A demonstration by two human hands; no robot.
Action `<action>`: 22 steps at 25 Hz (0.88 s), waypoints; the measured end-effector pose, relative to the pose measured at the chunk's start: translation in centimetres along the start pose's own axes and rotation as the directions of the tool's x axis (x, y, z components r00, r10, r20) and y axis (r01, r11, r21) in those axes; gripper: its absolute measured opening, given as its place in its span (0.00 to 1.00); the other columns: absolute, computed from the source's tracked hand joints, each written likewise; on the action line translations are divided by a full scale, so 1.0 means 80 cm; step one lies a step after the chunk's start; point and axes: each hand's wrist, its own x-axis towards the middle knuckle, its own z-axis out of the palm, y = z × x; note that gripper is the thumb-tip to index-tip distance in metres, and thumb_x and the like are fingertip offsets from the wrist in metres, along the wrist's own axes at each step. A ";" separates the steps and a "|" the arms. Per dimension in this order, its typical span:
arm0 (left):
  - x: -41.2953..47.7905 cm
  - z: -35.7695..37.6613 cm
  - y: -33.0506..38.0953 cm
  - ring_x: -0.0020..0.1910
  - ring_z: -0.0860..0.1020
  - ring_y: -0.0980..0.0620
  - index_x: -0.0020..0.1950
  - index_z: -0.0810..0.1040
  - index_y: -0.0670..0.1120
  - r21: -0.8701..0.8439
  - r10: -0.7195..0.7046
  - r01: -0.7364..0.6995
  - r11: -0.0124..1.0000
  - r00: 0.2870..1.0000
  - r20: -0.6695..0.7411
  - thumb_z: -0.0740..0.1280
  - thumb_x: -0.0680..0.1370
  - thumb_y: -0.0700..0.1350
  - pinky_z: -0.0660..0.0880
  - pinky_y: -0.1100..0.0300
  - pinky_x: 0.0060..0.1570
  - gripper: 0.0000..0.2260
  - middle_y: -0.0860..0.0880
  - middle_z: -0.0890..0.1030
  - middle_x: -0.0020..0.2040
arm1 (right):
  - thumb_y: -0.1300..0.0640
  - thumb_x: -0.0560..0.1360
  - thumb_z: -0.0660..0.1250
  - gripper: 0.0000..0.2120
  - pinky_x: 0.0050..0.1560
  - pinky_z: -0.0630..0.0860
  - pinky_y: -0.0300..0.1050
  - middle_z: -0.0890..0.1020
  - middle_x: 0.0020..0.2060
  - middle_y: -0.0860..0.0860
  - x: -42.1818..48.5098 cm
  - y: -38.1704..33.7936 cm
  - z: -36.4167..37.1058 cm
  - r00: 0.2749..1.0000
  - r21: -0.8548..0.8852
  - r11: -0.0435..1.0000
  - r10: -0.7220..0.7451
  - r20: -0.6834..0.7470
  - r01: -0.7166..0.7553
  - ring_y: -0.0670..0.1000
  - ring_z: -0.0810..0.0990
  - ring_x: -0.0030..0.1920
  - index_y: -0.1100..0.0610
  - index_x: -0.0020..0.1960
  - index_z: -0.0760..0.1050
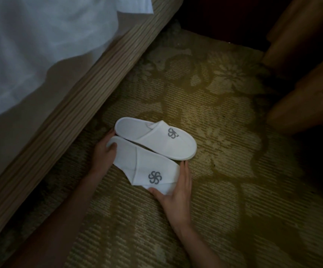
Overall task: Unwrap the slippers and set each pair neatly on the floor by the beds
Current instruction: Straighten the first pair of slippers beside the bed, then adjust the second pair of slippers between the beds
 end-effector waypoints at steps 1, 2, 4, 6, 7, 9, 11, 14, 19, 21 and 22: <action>-0.001 0.001 -0.002 0.69 0.70 0.47 0.71 0.71 0.40 0.006 -0.005 0.005 1.000 1.000 -0.006 0.60 0.78 0.31 0.65 0.57 0.69 0.21 0.44 0.72 0.71 | 0.36 0.64 0.76 0.56 0.79 0.53 0.54 0.51 0.79 0.44 -0.002 0.001 -0.001 1.000 0.002 1.000 -0.004 -0.002 0.004 0.45 0.47 0.80 0.51 0.81 0.48; -0.002 0.001 -0.003 0.70 0.70 0.47 0.71 0.71 0.40 0.012 -0.008 0.008 1.000 1.000 -0.012 0.61 0.78 0.31 0.64 0.55 0.70 0.21 0.44 0.72 0.71 | 0.36 0.64 0.76 0.56 0.78 0.53 0.54 0.51 0.79 0.45 -0.004 0.001 -0.002 1.000 0.003 1.000 -0.012 -0.003 0.012 0.46 0.47 0.80 0.51 0.80 0.48; -0.004 0.003 -0.005 0.70 0.69 0.46 0.71 0.71 0.40 0.015 -0.009 0.009 1.000 1.000 -0.015 0.61 0.78 0.31 0.64 0.52 0.72 0.21 0.43 0.71 0.71 | 0.39 0.65 0.76 0.55 0.78 0.53 0.54 0.51 0.80 0.46 -0.006 0.002 -0.004 0.999 -0.012 0.999 -0.050 -0.006 0.050 0.47 0.46 0.80 0.50 0.80 0.48; -0.004 0.003 -0.005 0.70 0.69 0.47 0.71 0.71 0.40 0.004 -0.023 0.023 1.000 1.000 -0.011 0.60 0.78 0.31 0.64 0.54 0.71 0.21 0.44 0.71 0.72 | 0.42 0.67 0.77 0.53 0.79 0.52 0.55 0.49 0.80 0.47 -0.008 0.004 -0.004 0.996 -0.058 0.995 -0.085 0.010 0.086 0.49 0.45 0.80 0.49 0.79 0.46; -0.004 0.003 -0.004 0.70 0.69 0.47 0.71 0.71 0.40 -0.003 -0.030 0.030 1.000 1.000 -0.010 0.60 0.78 0.31 0.64 0.56 0.70 0.21 0.44 0.71 0.72 | 0.44 0.67 0.76 0.53 0.79 0.52 0.56 0.48 0.79 0.47 -0.008 0.005 -0.004 0.996 -0.079 0.993 -0.085 0.030 0.087 0.49 0.44 0.80 0.49 0.79 0.45; -0.001 0.004 -0.003 0.71 0.68 0.46 0.71 0.70 0.40 -0.014 -0.042 0.042 0.999 0.999 0.002 0.59 0.78 0.30 0.64 0.56 0.70 0.21 0.44 0.70 0.72 | 0.45 0.68 0.76 0.52 0.79 0.51 0.57 0.45 0.79 0.46 -0.005 0.004 -0.003 0.997 -0.102 0.993 -0.059 0.059 0.065 0.49 0.42 0.80 0.52 0.80 0.46; 0.003 0.005 0.001 0.71 0.68 0.46 0.72 0.70 0.40 -0.024 -0.057 0.058 0.998 0.998 0.022 0.59 0.78 0.30 0.63 0.54 0.72 0.21 0.44 0.70 0.72 | 0.47 0.68 0.77 0.52 0.79 0.50 0.55 0.44 0.77 0.45 0.000 0.003 -0.005 0.997 -0.108 0.993 -0.036 0.064 0.043 0.48 0.42 0.79 0.54 0.80 0.48; 0.013 0.012 0.010 0.71 0.68 0.46 0.72 0.69 0.40 -0.035 -0.059 0.060 0.998 0.998 0.036 0.58 0.79 0.30 0.62 0.54 0.72 0.22 0.43 0.69 0.73 | 0.47 0.68 0.77 0.52 0.79 0.48 0.52 0.45 0.77 0.45 0.013 0.002 -0.010 0.998 -0.124 0.991 -0.043 0.054 0.050 0.47 0.42 0.78 0.56 0.80 0.48; 0.034 0.028 0.021 0.72 0.67 0.47 0.72 0.70 0.41 -0.057 -0.066 0.068 0.996 0.997 0.038 0.56 0.79 0.30 0.62 0.63 0.67 0.22 0.44 0.69 0.73 | 0.48 0.67 0.78 0.52 0.79 0.48 0.50 0.49 0.79 0.50 0.041 0.004 -0.017 0.998 -0.117 0.991 -0.054 0.043 0.058 0.48 0.44 0.78 0.56 0.80 0.50; 0.043 0.034 0.024 0.71 0.67 0.46 0.72 0.69 0.40 -0.065 -0.075 0.077 0.995 0.997 0.035 0.56 0.79 0.29 0.62 0.64 0.66 0.22 0.43 0.69 0.73 | 0.47 0.67 0.78 0.52 0.79 0.49 0.51 0.50 0.79 0.51 0.049 0.004 -0.018 0.999 -0.097 0.994 -0.039 0.035 0.042 0.49 0.45 0.79 0.56 0.80 0.51; 0.047 0.036 0.025 0.71 0.67 0.46 0.72 0.69 0.40 -0.063 -0.073 0.075 0.995 0.997 0.030 0.56 0.79 0.29 0.62 0.65 0.65 0.22 0.43 0.69 0.73 | 0.47 0.66 0.78 0.52 0.79 0.49 0.52 0.51 0.80 0.51 0.052 0.003 -0.018 0.999 -0.088 0.996 -0.030 0.031 0.033 0.49 0.45 0.79 0.56 0.80 0.51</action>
